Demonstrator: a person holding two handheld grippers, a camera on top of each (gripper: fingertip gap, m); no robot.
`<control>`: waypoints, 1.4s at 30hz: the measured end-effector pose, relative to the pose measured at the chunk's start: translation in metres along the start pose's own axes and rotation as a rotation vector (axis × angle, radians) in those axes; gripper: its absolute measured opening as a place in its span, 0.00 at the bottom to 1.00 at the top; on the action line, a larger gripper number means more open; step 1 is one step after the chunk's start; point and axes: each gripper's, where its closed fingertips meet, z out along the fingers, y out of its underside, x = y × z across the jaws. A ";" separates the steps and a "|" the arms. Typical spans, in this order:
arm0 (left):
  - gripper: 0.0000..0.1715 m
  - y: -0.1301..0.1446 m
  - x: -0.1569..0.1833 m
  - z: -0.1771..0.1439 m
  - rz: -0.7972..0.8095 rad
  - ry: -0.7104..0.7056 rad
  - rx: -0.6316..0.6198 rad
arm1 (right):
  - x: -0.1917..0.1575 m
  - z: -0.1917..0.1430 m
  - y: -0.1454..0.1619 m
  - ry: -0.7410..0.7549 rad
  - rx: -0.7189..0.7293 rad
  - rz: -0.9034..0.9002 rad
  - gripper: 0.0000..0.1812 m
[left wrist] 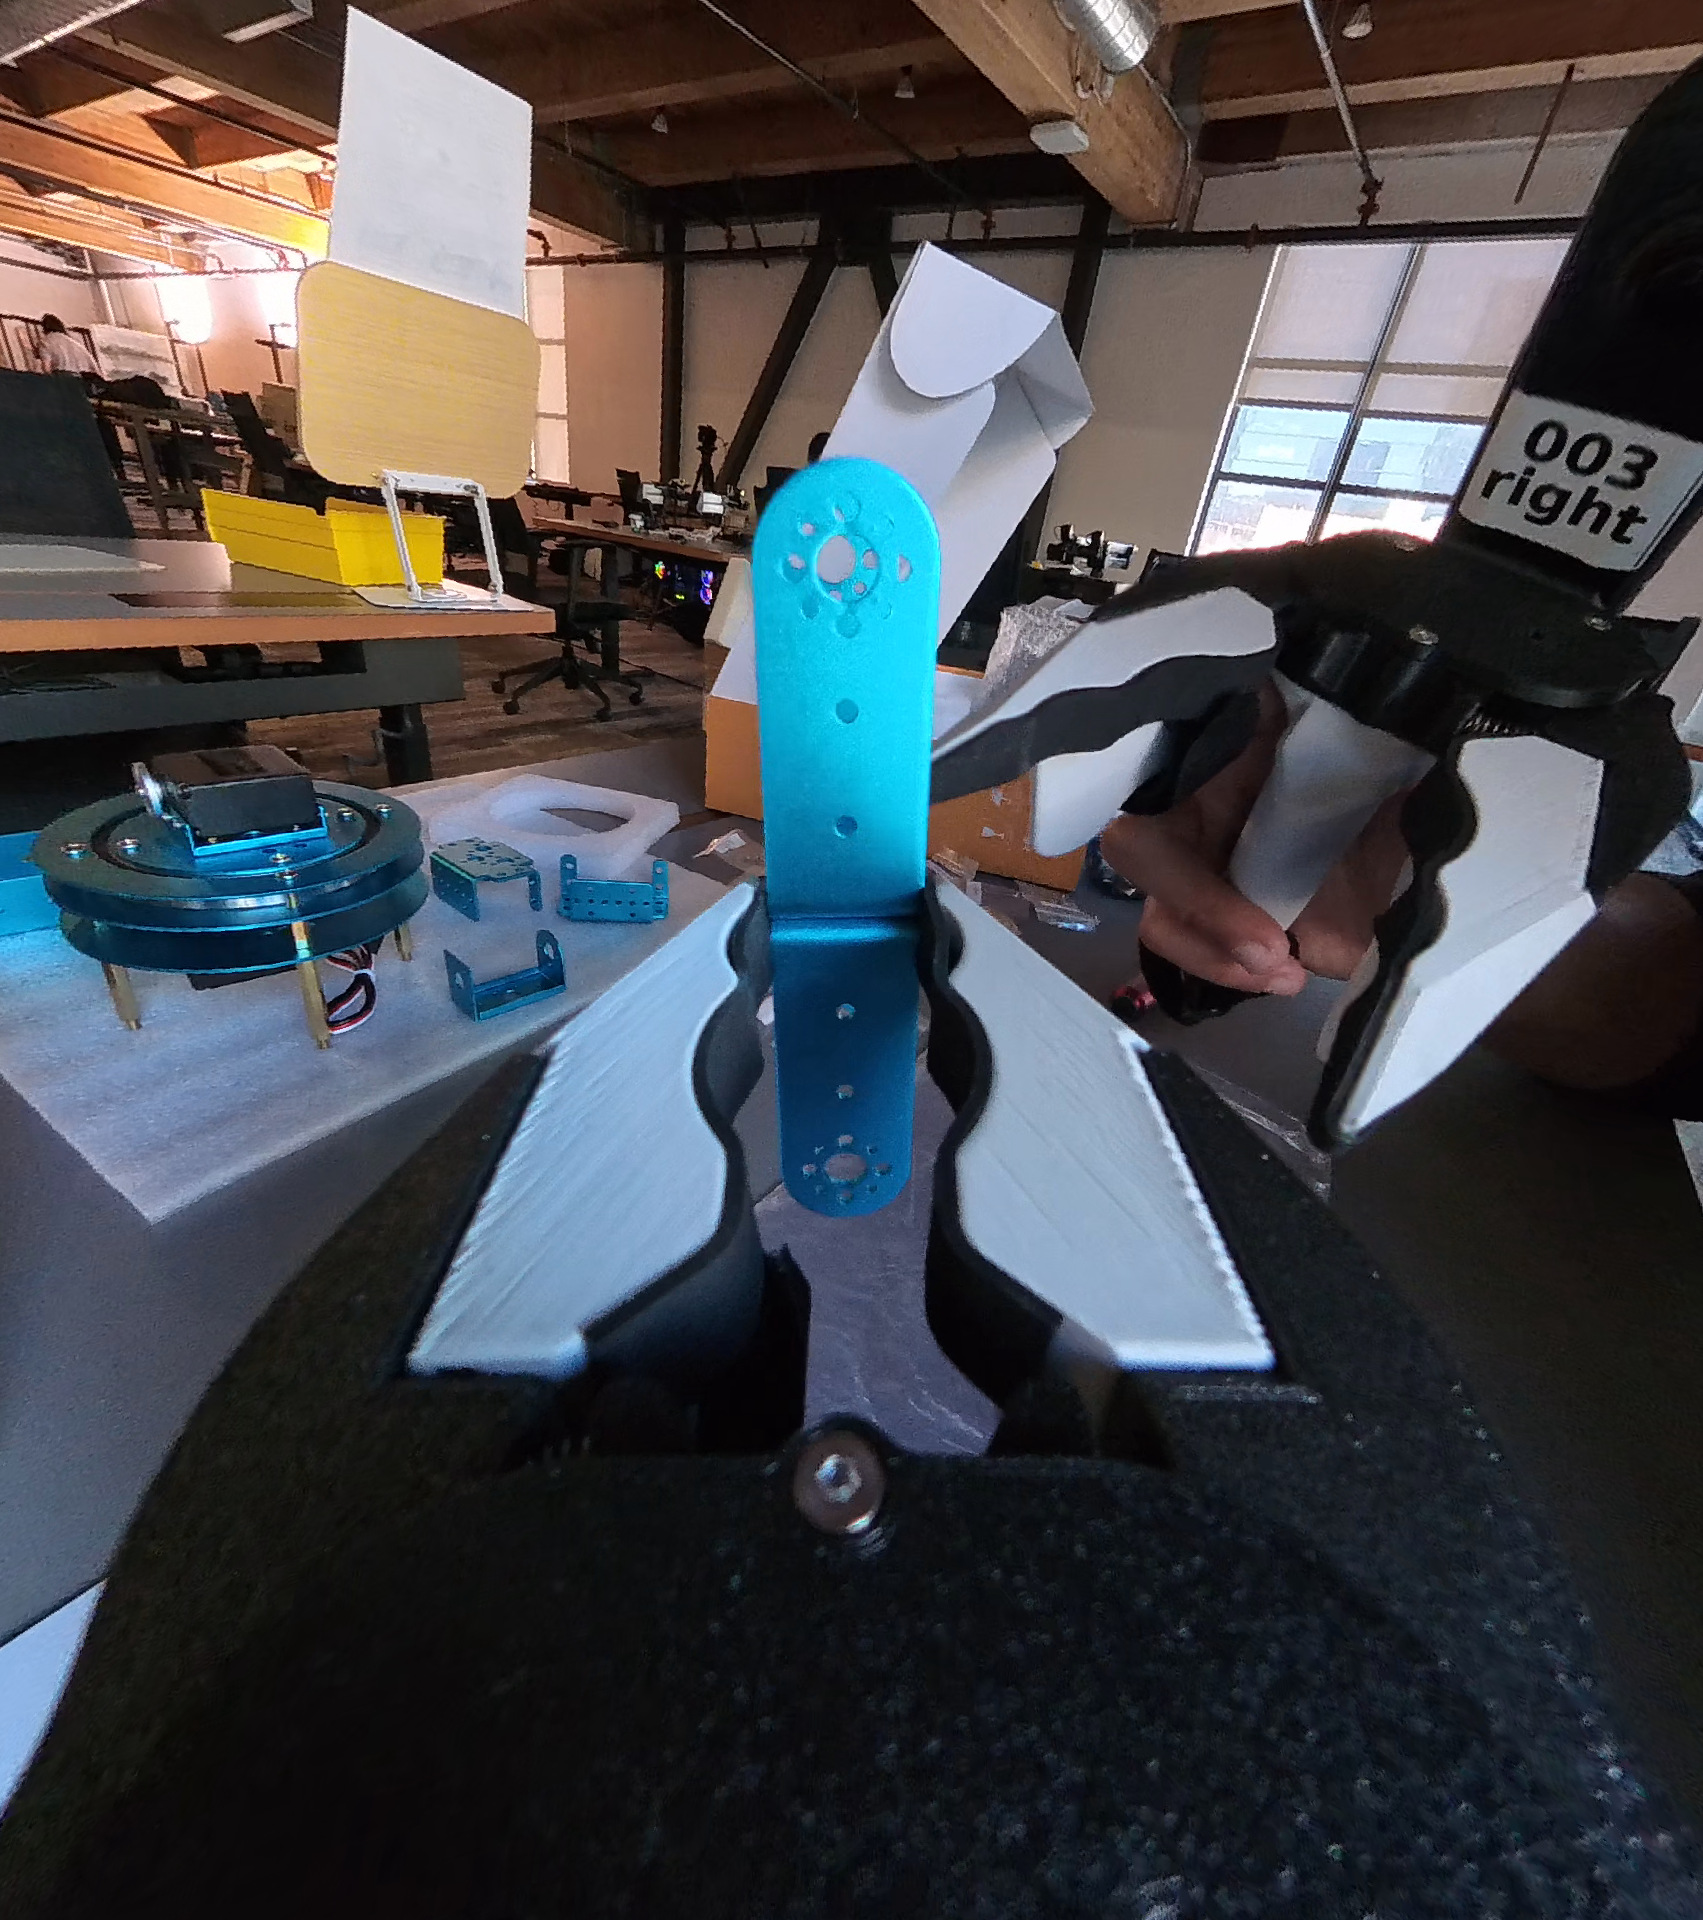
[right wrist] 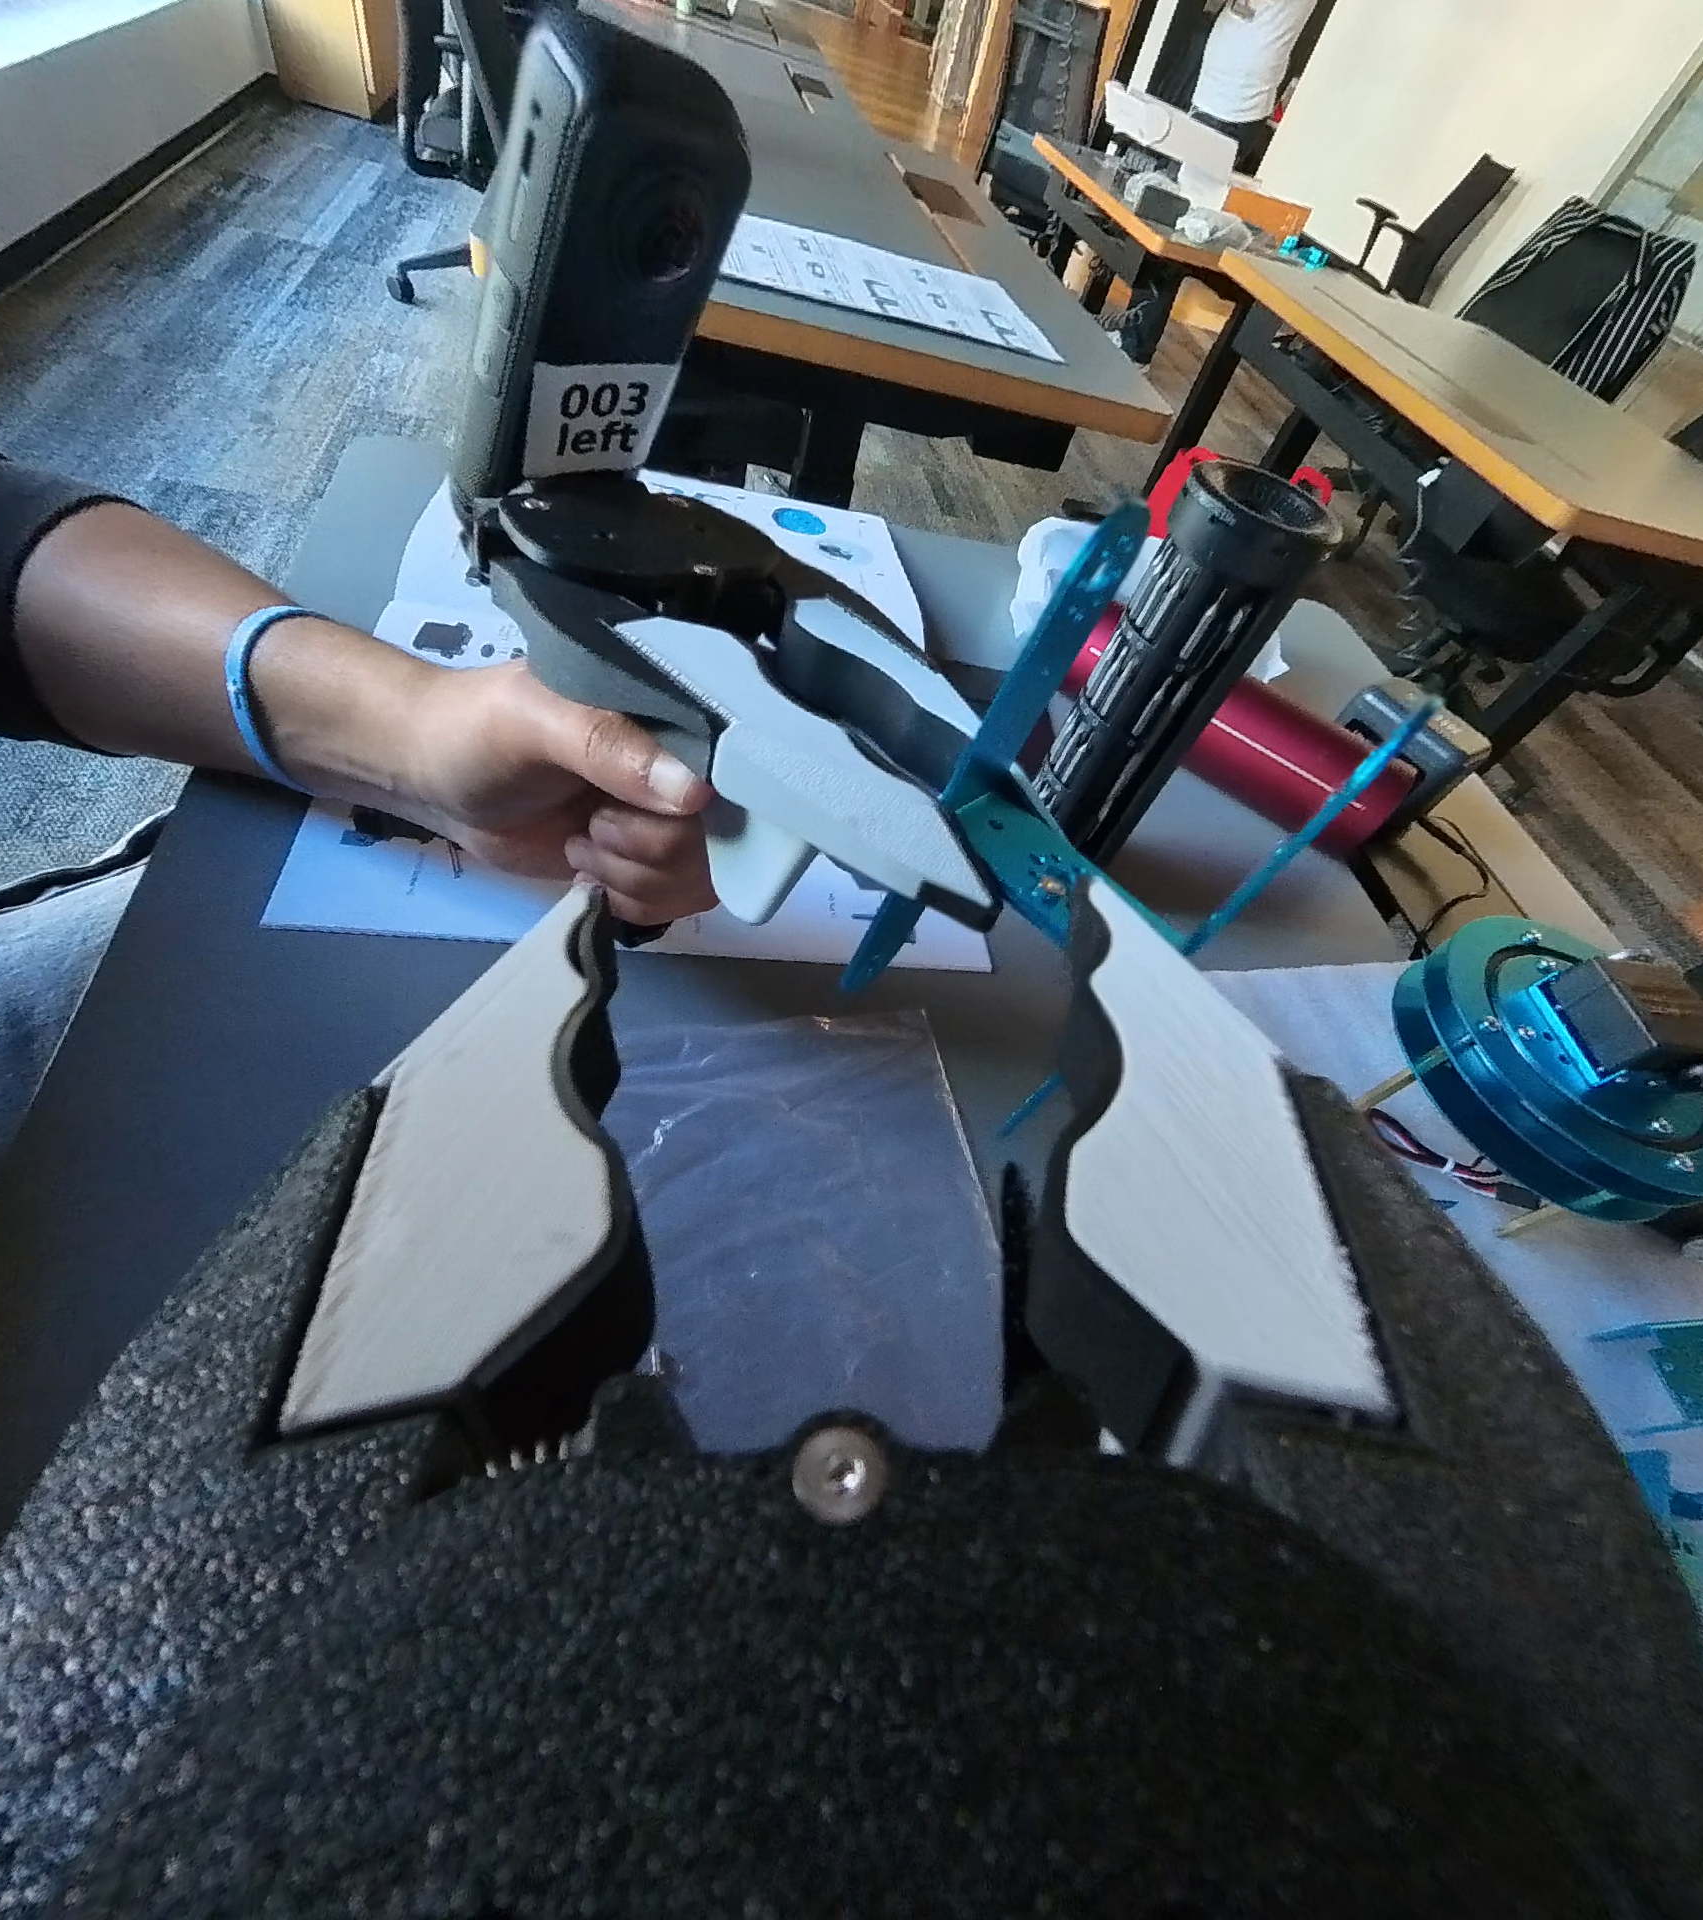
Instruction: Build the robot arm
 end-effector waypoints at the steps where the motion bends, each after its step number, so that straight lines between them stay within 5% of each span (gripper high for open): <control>1: 0.15 0.000 0.001 0.000 0.007 0.001 -0.001 | 0.000 0.002 0.001 -0.003 -0.006 0.001 0.49; 42: 0.15 0.001 -0.003 0.001 0.029 -0.024 -0.006 | -0.003 0.007 0.006 -0.007 -0.035 0.008 0.55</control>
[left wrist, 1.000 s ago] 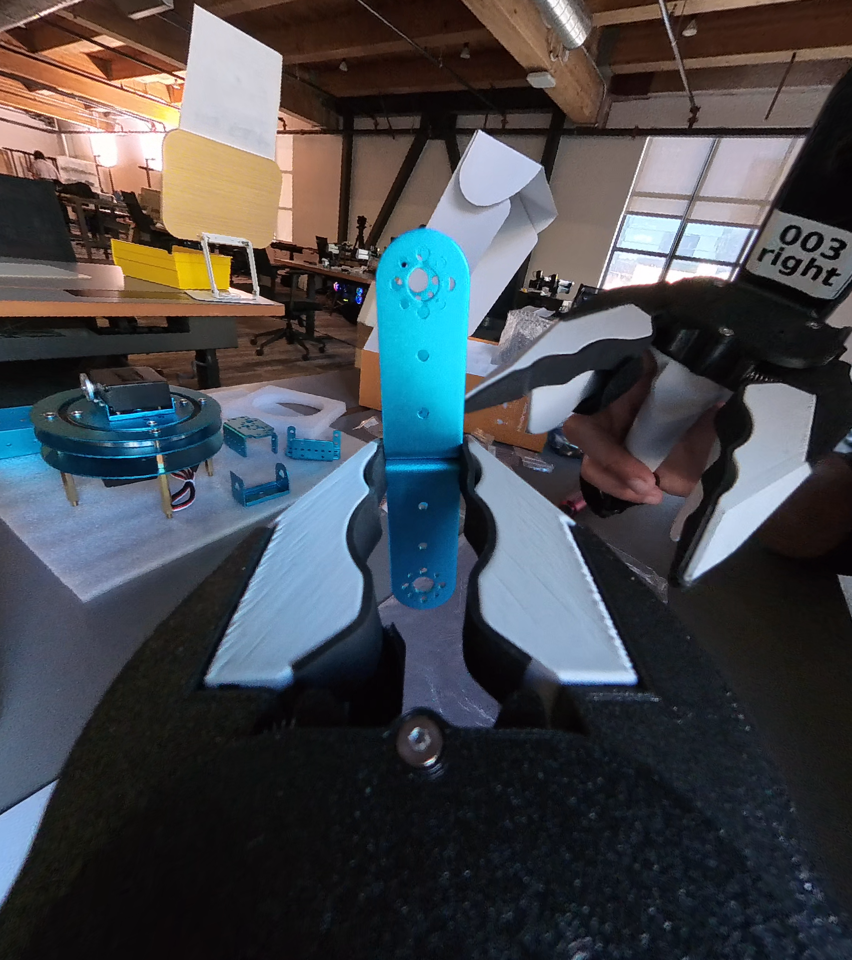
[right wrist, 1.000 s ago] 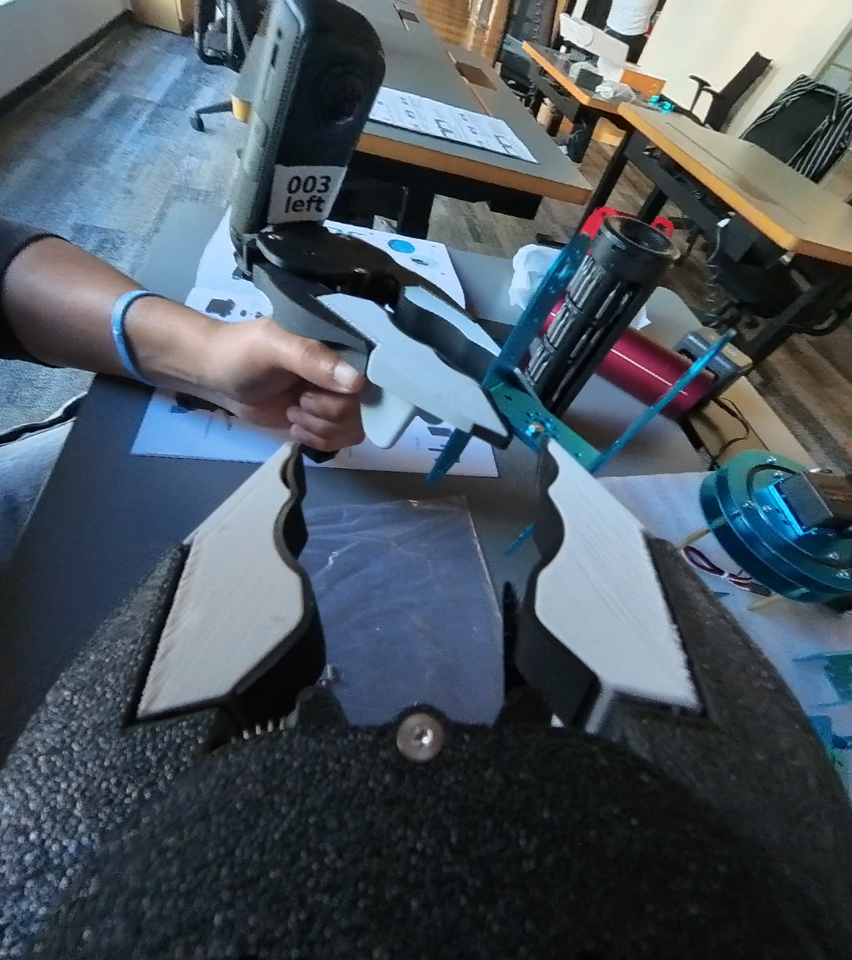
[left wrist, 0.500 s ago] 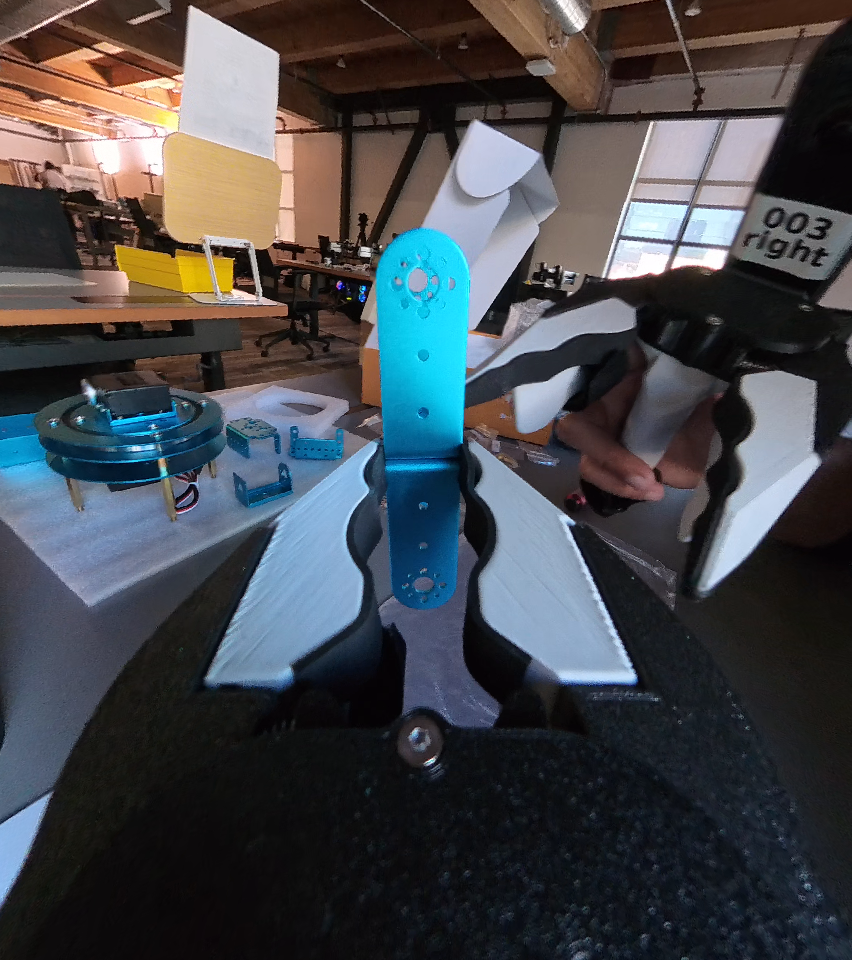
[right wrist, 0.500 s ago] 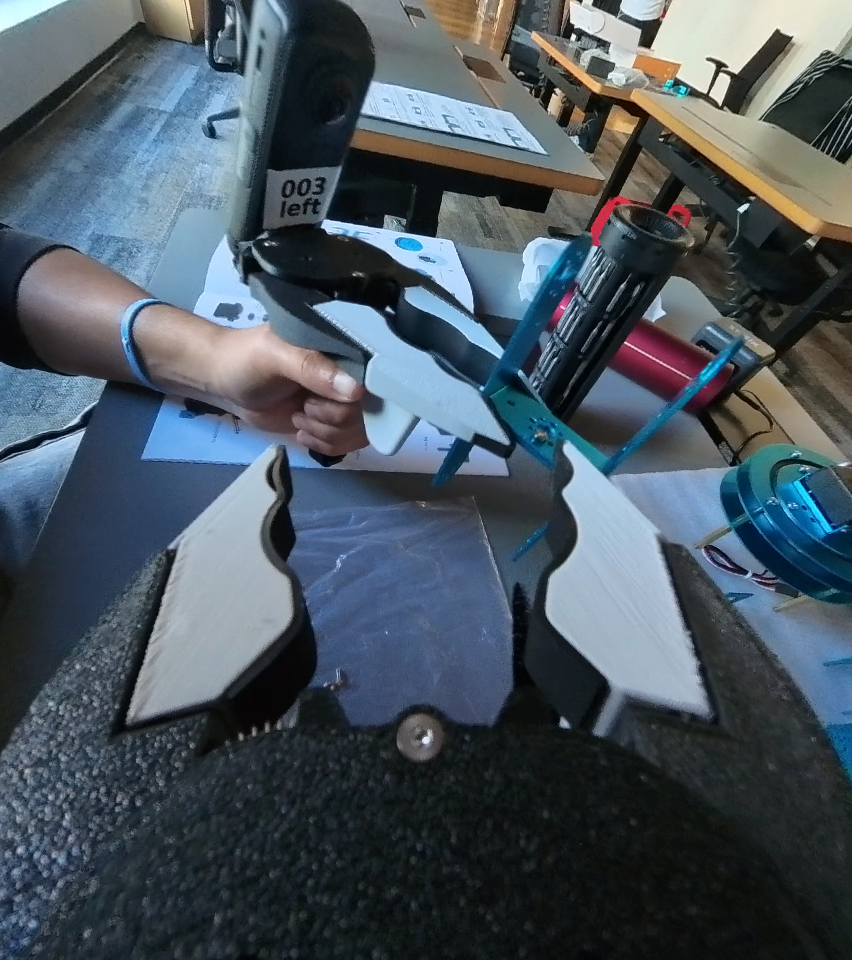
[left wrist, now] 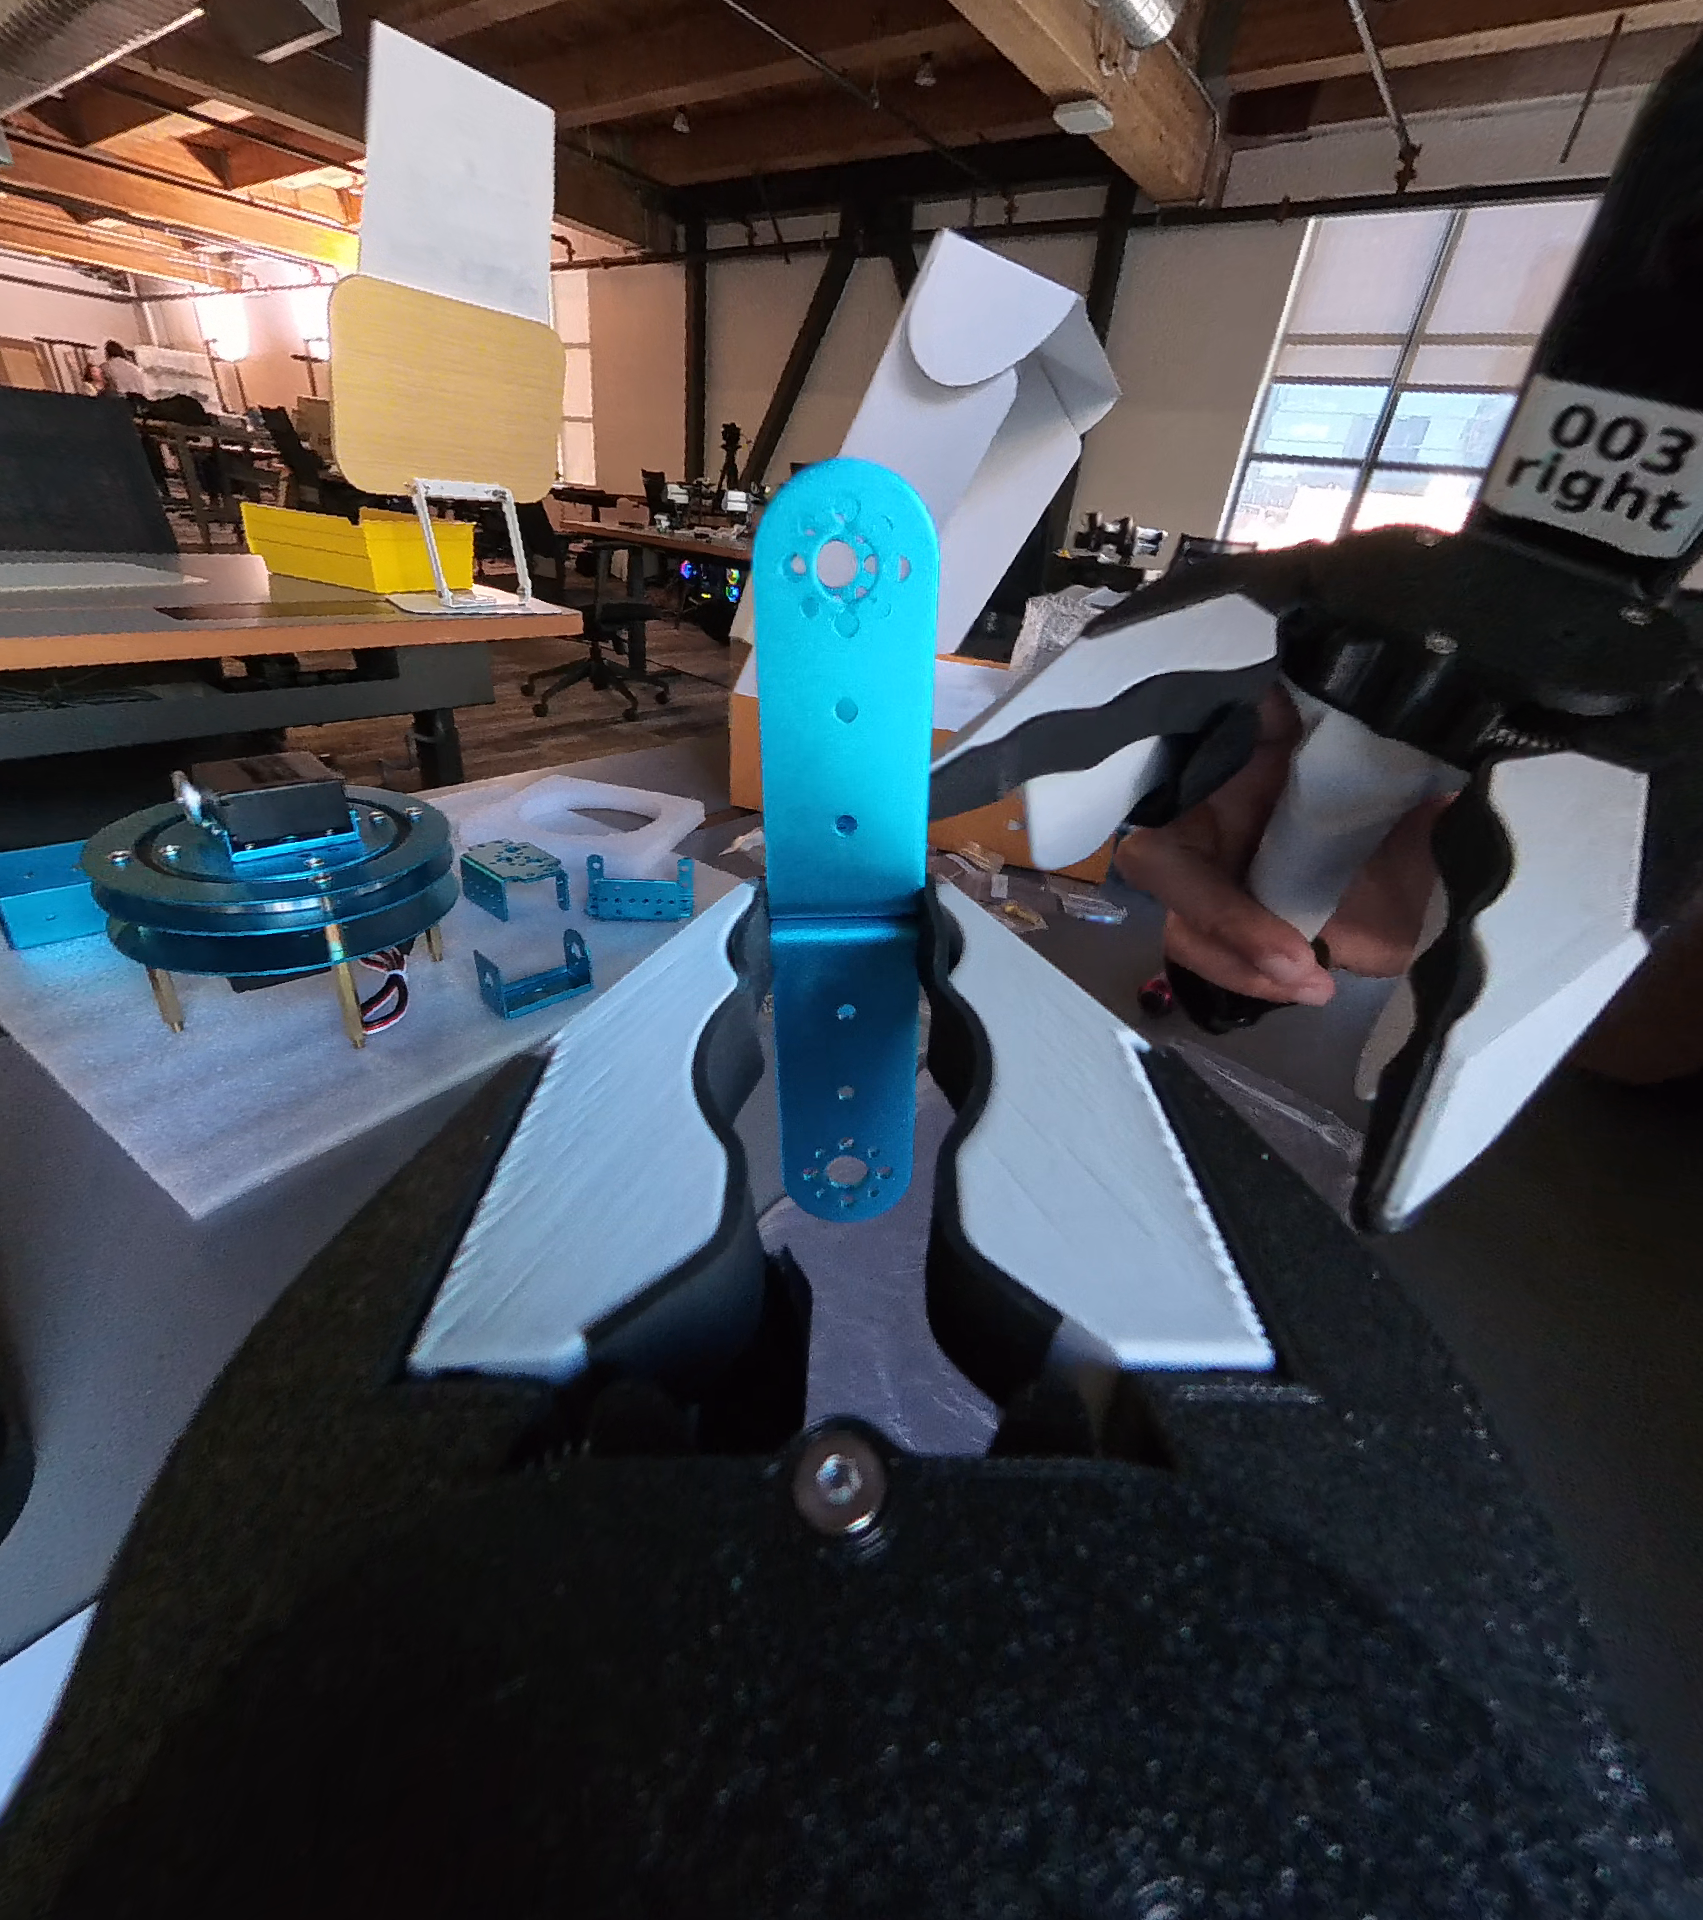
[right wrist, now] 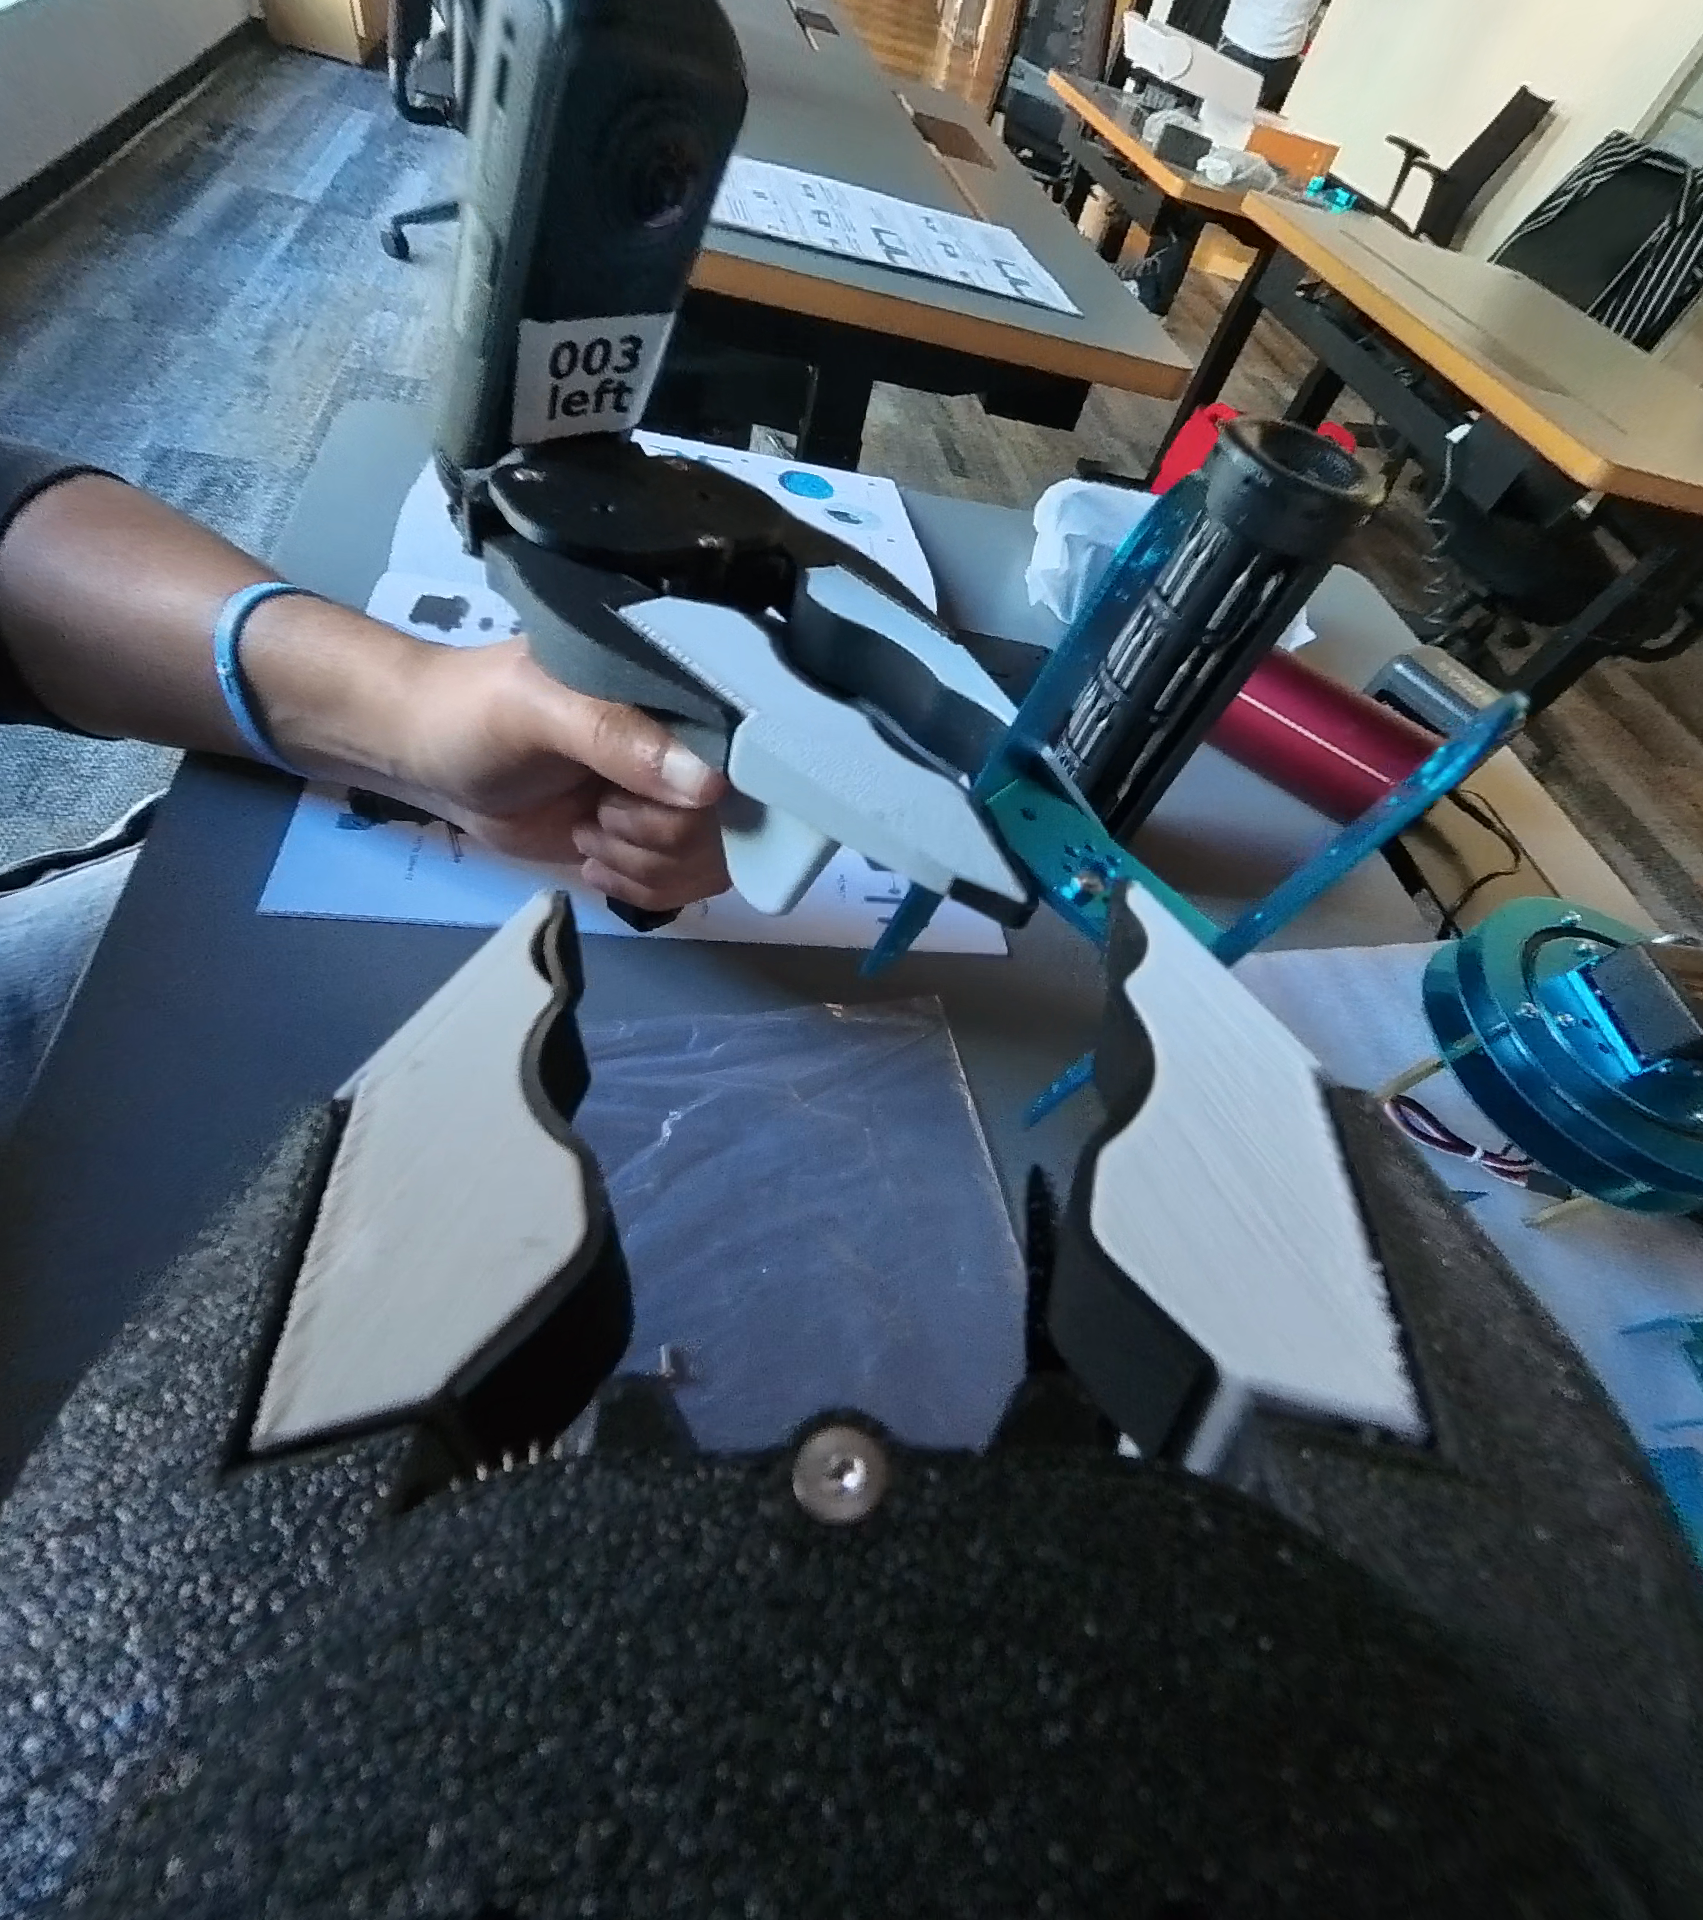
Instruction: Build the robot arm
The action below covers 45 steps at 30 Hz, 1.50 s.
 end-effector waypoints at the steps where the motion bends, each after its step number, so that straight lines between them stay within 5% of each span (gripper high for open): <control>1: 0.15 0.001 0.002 0.001 0.008 0.006 -0.003 | -0.001 0.002 0.002 -0.006 -0.009 0.005 0.55; 7: 0.15 0.002 -0.007 0.000 0.000 -0.033 -0.012 | -0.010 -0.002 -0.001 -0.070 0.005 0.045 0.49; 12: 0.15 -0.002 -0.003 -0.001 -0.006 -0.011 0.007 | 0.000 -0.002 -0.001 0.002 -0.007 0.002 0.56; 23: 0.15 0.003 0.001 0.001 0.022 -0.008 -0.016 | -0.004 0.000 0.004 -0.025 -0.024 0.026 0.55; 27: 0.15 -0.002 -0.007 -0.002 -0.079 0.004 0.011 | -0.002 -0.004 0.000 -0.023 -0.016 0.023 0.53; 38: 0.15 -0.001 -0.007 -0.002 -0.594 0.256 0.048 | 0.028 -0.022 -0.019 0.260 -0.165 -0.488 0.37; 45: 0.15 0.000 -0.005 -0.001 -0.588 0.264 0.040 | 0.034 -0.002 0.004 0.207 -0.274 -0.646 0.25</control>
